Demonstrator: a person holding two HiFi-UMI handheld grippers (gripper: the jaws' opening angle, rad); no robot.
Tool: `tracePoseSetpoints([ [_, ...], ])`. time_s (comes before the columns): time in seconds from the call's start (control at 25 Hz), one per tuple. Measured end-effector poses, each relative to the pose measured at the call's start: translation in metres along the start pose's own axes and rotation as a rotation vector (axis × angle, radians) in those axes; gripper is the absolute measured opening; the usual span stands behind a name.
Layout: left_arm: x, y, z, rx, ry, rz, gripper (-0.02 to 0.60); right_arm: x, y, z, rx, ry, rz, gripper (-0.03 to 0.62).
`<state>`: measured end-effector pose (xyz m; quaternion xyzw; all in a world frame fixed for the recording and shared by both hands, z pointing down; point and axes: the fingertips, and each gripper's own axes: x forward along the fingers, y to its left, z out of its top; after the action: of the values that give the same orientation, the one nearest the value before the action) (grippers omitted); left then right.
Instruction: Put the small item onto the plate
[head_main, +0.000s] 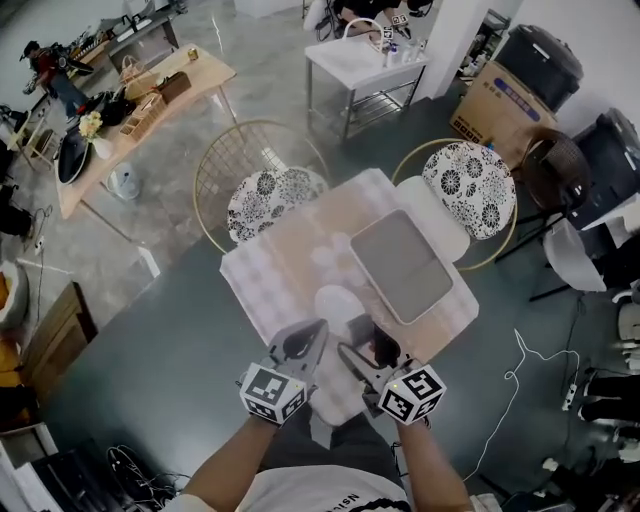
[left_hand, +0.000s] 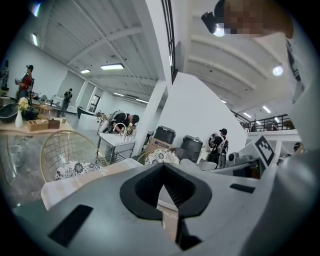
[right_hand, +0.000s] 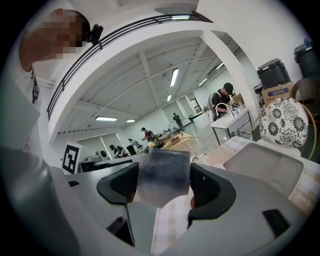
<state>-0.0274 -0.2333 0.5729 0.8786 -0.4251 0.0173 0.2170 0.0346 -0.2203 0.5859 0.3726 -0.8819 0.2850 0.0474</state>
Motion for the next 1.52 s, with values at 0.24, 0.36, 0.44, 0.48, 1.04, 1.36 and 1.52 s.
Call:
tracePoseSetpoints([
  [0.24, 0.021, 0.019, -0.033, 0.011, 0.043, -0.041, 0.005, 0.022, -0.033, -0.041, -0.008, 0.048, -0.056, 0.324],
  [0.36, 0.031, 0.026, -0.048, 0.018, 0.052, -0.054, 0.005, 0.033, -0.055, -0.065, -0.028, 0.095, -0.09, 0.324],
  [0.44, 0.036, 0.031, -0.058, 0.018, 0.057, -0.063, 0.005, 0.041, -0.068, -0.083, -0.042, 0.13, -0.112, 0.324],
  [0.48, 0.038, 0.033, -0.063, 0.017, 0.059, -0.068, 0.005, 0.044, -0.074, -0.091, -0.048, 0.147, -0.122, 0.324],
  [1.04, 0.078, 0.067, -0.123, 0.001, 0.117, -0.082, 0.005, 0.085, -0.129, -0.18, -0.044, 0.399, -0.244, 0.324],
  [1.36, 0.089, 0.076, -0.132, -0.016, 0.136, -0.08, 0.005, 0.092, -0.144, -0.198, -0.048, 0.531, -0.311, 0.324],
  [1.52, 0.09, 0.078, -0.135, -0.024, 0.145, -0.08, 0.005, 0.095, -0.148, -0.204, -0.058, 0.594, -0.339, 0.325],
])
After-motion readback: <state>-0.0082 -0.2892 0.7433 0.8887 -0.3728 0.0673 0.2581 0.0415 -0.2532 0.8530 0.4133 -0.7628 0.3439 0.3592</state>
